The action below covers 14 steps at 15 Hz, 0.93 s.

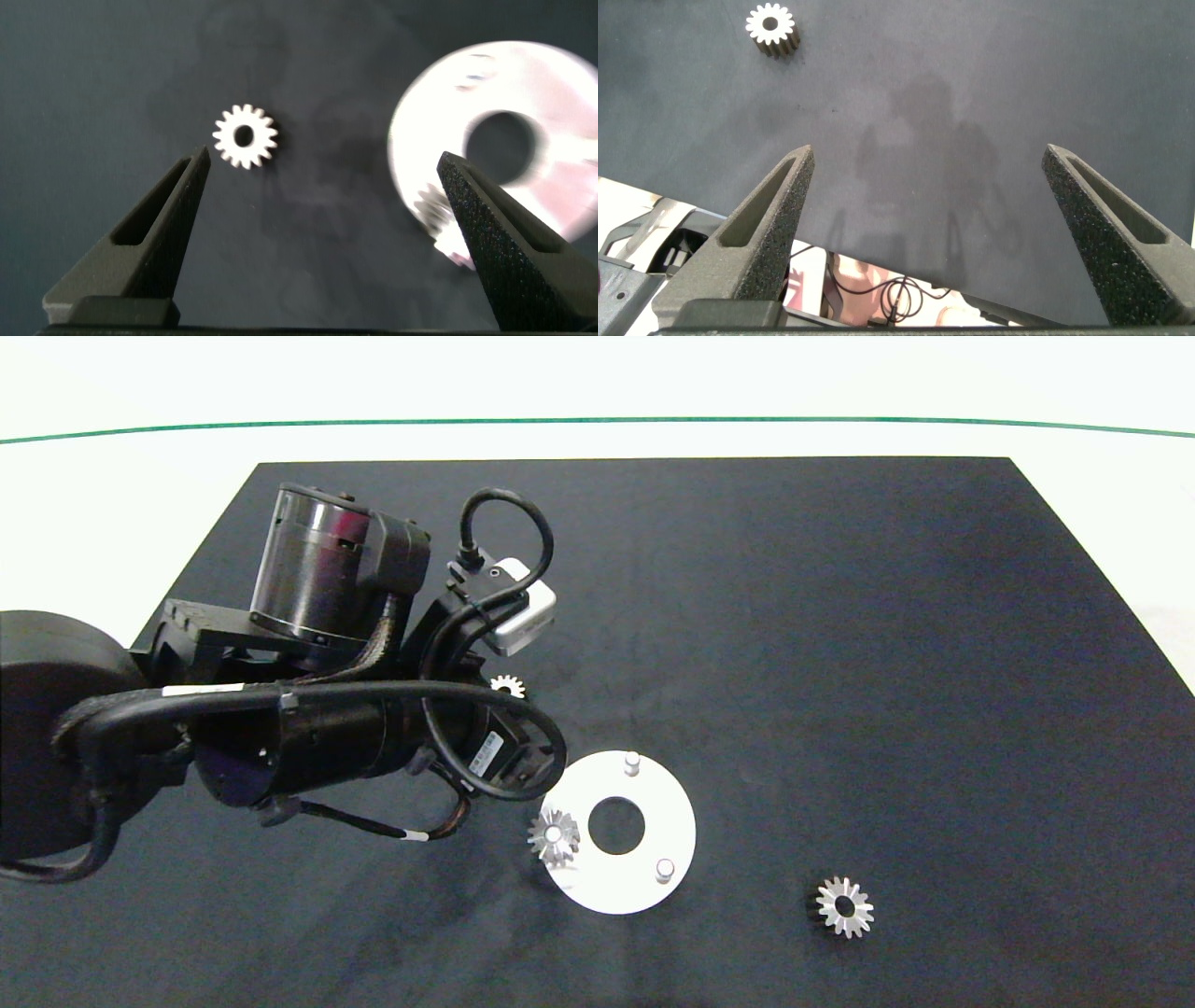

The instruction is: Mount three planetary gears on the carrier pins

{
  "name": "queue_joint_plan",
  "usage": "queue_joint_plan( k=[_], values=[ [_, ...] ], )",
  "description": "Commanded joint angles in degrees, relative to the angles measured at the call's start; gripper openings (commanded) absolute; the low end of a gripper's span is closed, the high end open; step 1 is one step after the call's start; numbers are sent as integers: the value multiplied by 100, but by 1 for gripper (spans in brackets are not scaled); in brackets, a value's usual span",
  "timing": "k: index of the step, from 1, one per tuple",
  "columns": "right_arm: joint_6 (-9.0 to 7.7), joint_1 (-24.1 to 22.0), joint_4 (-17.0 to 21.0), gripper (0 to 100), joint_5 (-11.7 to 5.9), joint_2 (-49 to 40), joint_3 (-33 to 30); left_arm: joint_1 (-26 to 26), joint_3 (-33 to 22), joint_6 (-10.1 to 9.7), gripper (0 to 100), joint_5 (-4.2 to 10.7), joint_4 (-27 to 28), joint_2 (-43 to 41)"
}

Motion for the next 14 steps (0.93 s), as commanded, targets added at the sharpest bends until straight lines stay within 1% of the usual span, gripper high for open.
queue_joint_plan(
  k=[1,6,8,12,14],
  values=[
    [-10,2,5,100,4,-6,1,310,-208,82,100,8,-17,487],
    [-10,37,5,100,4,-23,1,495,-507,135,100,-1,-70,768],
    [-10,37,5,100,4,3,1,600,-542,152,100,-63,-70,900],
    [-10,37,-3,100,-5,30,-8,732,-569,135,100,-238,-70,1094],
    [-10,37,-3,100,-5,30,-8,776,-577,144,100,-256,-78,1155]
  ],
)
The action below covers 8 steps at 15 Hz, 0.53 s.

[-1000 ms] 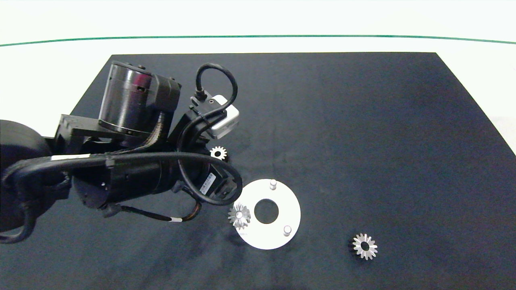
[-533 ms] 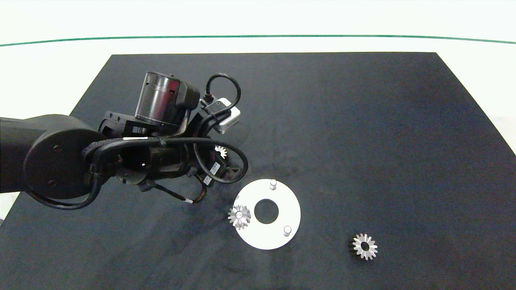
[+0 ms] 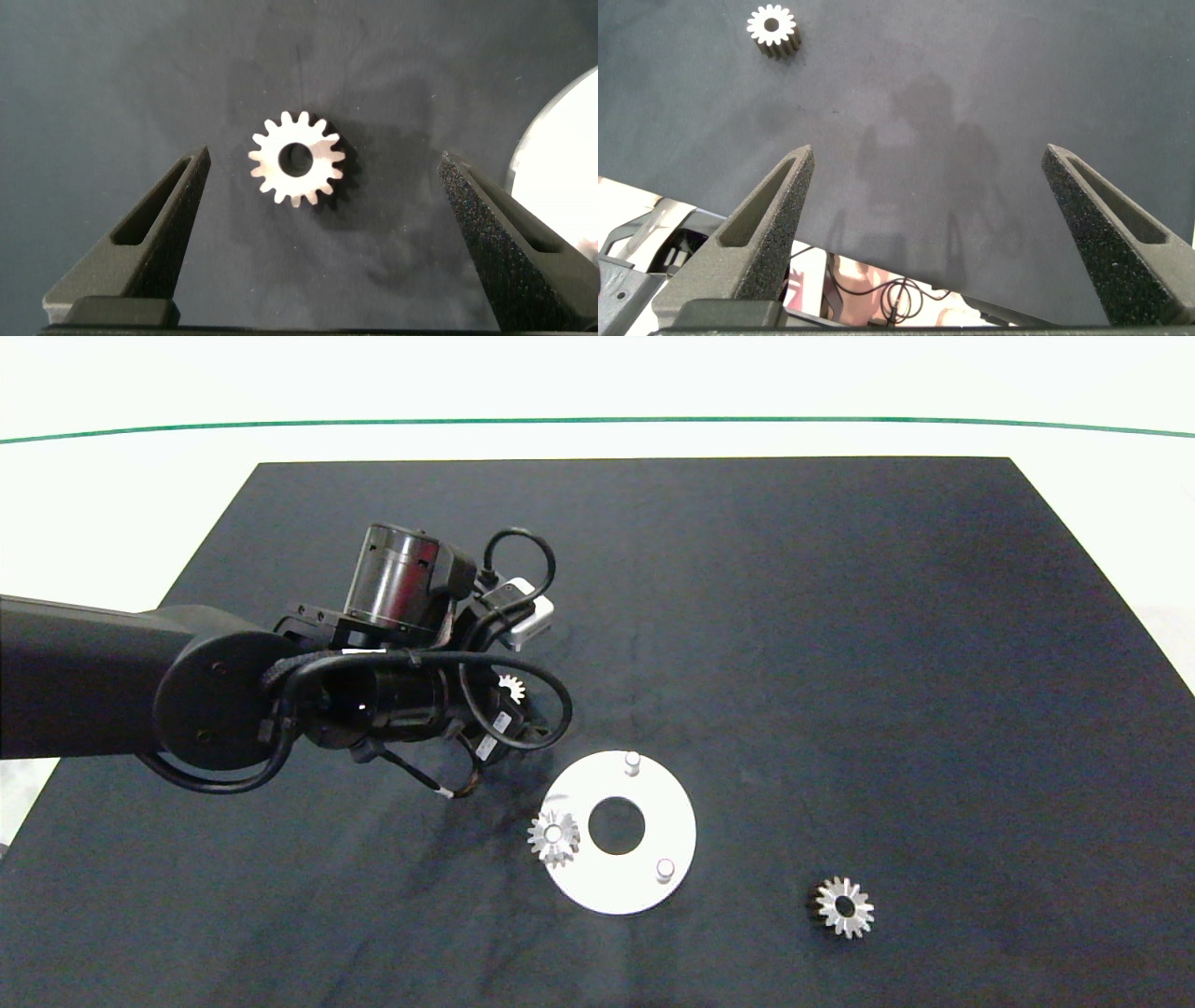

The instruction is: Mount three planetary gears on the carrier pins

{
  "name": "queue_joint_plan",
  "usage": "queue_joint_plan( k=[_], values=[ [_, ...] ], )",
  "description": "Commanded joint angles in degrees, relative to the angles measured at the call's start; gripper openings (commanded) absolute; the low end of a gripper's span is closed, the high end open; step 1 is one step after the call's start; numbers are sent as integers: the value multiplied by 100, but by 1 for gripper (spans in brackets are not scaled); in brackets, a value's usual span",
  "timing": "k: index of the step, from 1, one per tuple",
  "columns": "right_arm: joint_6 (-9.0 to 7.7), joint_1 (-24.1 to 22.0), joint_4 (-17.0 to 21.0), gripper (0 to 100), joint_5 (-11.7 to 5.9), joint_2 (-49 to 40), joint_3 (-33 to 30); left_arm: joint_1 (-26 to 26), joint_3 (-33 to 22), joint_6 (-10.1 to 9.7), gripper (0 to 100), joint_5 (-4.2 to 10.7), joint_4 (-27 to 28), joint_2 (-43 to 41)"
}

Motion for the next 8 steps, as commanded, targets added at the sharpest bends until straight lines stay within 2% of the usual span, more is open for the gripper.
queue_joint_plan(
  k=[1,4,8],
  values=[
    [-10,3,16,100,4,-8,-2,50,-19,6,100,-39,-4,194],
    [-10,3,16,100,4,-16,7,85,-19,-3,100,-65,-4,212],
    [-10,3,16,100,4,1,7,208,-28,-12,97,-206,-4,203]
  ],
)
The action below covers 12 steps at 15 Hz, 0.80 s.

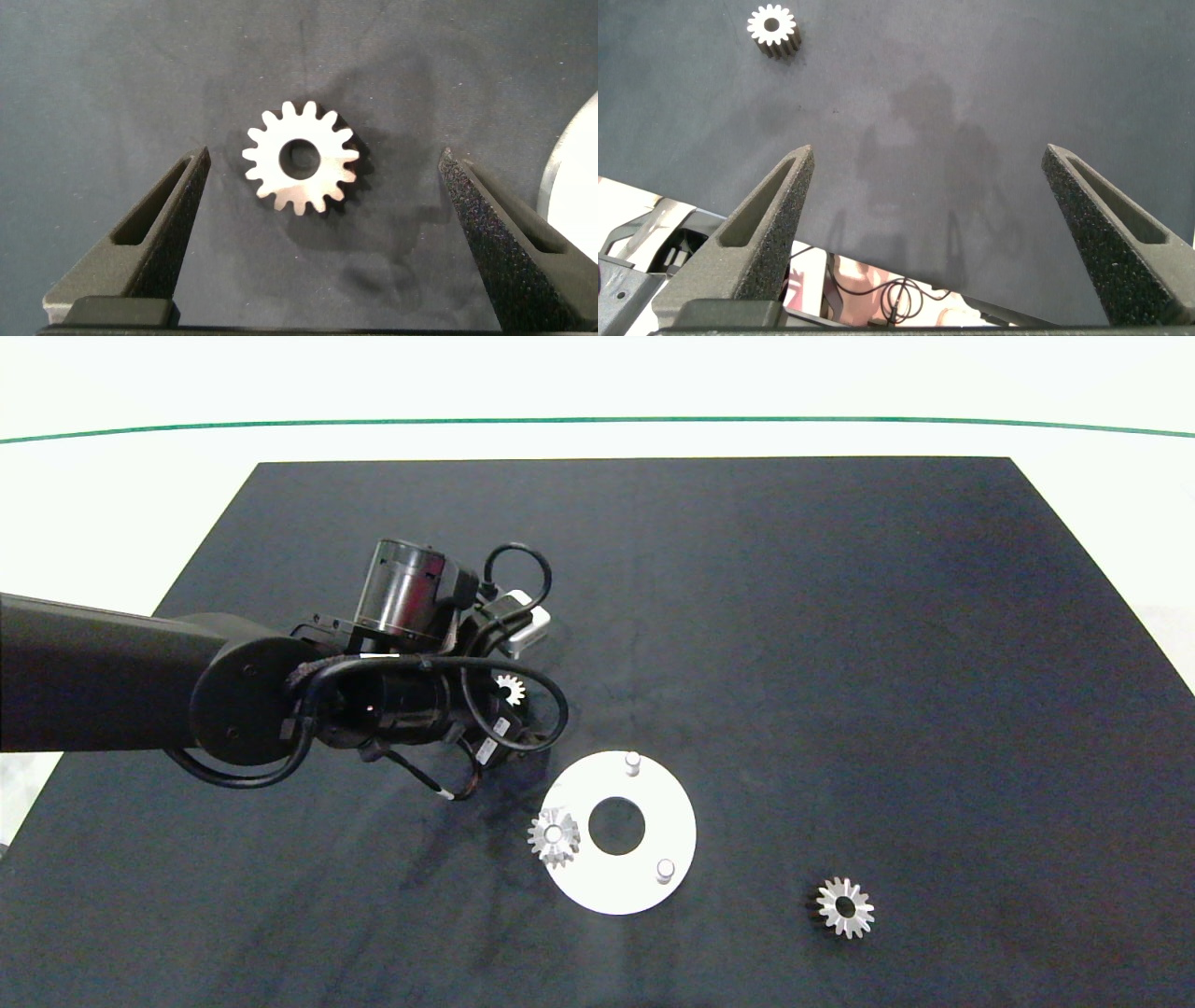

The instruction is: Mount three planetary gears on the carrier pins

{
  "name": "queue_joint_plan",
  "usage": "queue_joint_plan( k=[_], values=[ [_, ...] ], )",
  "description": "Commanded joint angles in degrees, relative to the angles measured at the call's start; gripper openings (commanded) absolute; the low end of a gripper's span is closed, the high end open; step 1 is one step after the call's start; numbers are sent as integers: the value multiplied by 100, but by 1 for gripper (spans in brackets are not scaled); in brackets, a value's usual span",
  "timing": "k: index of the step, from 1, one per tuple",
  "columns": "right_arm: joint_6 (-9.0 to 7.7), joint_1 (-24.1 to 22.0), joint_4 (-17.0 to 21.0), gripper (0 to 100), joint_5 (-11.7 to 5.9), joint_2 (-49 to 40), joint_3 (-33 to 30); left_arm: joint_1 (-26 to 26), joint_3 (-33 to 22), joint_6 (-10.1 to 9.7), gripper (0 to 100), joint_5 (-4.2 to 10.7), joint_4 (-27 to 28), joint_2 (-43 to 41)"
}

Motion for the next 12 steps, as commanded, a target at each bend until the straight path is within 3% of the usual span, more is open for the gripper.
queue_joint_plan(
  k=[1,12],
  values=[
    [-10,3,16,100,6,10,1,57,-35,12,96,-22,4,2],
    [-10,-6,16,100,-3,10,1,215,-97,12,73,-242,31,-7]
  ],
)
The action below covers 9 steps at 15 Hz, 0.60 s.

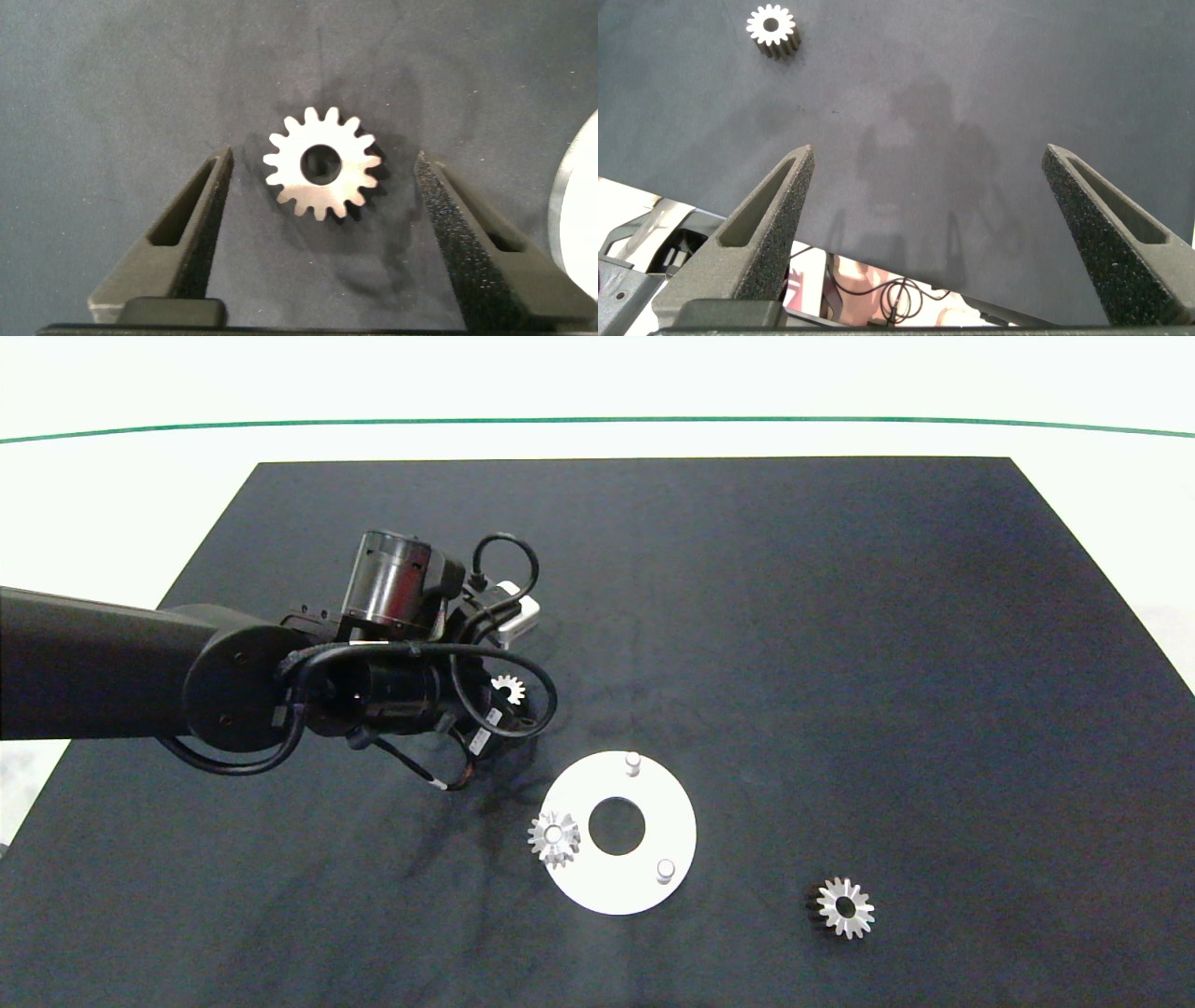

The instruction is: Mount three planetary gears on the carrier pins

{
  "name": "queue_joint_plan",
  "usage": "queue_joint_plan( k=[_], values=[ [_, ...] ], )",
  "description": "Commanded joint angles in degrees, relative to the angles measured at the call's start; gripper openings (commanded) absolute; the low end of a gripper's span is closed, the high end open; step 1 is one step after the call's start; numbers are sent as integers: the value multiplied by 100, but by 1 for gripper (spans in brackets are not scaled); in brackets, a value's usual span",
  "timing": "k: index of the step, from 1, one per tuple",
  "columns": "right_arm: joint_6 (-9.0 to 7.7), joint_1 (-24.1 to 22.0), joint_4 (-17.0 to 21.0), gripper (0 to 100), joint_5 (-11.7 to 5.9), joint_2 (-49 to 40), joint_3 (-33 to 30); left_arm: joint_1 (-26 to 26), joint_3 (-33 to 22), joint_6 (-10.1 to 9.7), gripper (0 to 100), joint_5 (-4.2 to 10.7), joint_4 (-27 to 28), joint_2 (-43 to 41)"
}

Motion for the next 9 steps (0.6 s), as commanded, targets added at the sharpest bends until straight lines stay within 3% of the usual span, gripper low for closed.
queue_joint_plan(
  k=[1,9],
  values=[
    [-10,-3,16,100,-5,3,1,32,2,12,72,-31,0,-13],
    [-10,-3,16,100,-5,-5,1,6,-68,-14,55,-83,0,22]
  ],
)
